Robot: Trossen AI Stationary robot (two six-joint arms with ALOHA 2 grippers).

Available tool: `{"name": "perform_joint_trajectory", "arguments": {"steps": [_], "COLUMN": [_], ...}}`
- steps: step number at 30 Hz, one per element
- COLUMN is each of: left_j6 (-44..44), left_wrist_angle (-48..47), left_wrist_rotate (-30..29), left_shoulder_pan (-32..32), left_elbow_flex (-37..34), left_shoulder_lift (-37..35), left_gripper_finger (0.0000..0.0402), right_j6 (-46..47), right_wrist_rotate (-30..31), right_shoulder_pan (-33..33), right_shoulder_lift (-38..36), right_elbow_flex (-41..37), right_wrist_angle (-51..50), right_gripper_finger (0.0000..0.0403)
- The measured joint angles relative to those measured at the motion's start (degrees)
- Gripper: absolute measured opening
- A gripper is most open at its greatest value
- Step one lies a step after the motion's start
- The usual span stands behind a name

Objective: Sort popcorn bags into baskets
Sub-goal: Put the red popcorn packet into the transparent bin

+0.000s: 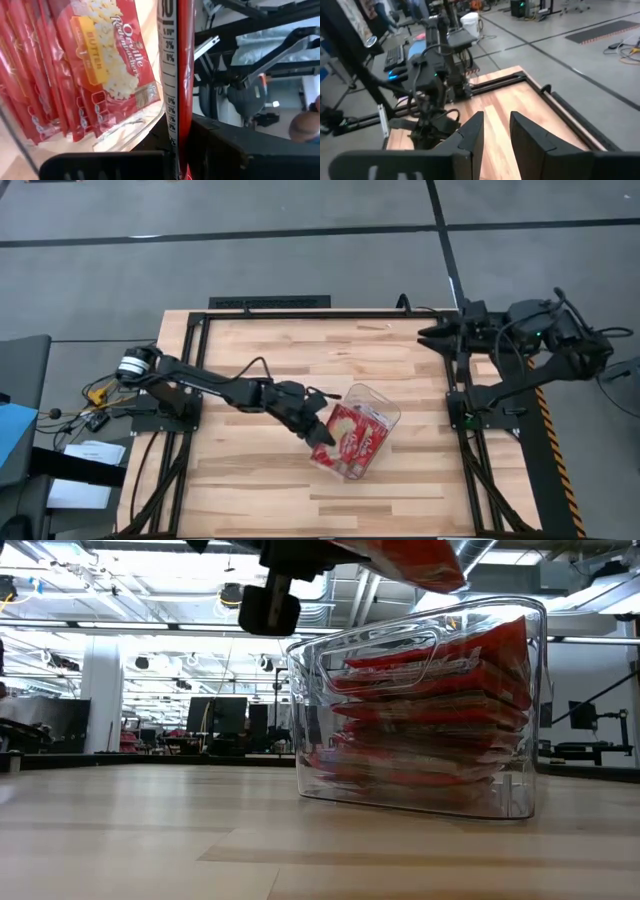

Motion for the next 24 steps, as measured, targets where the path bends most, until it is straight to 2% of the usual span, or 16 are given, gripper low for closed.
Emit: {"name": "perform_joint_trajectory", "arguments": {"steps": [7, 16, 24], "left_j6": [5.77, 9.62, 10.33], "left_wrist_angle": [-12.30, -14.20, -15.16], "left_wrist_rotate": [0.53, 7.12, 7.90], "left_shoulder_pan": [2.12, 5.08, 5.10], "left_elbow_flex": [7.85, 13.17, 13.09], "left_shoulder_lift": [3.33, 8.41, 8.67], "left_gripper_finger": [0.0006, 0.0007, 0.0019], "right_j6": [0.46, 0.42, 0.39], "right_wrist_rotate": [0.05, 1.10, 2.67], "right_shoulder_pan": [1.69, 1.74, 1.74], "right_shoulder_lift": [0.78, 0.84, 0.86], "right_elbow_flex": [0.00, -0.02, -0.02], "right_wrist_angle": [-2.06, -3.96, -5.03], "right_gripper_finger": [0.0118, 0.0119, 0.0119]}}
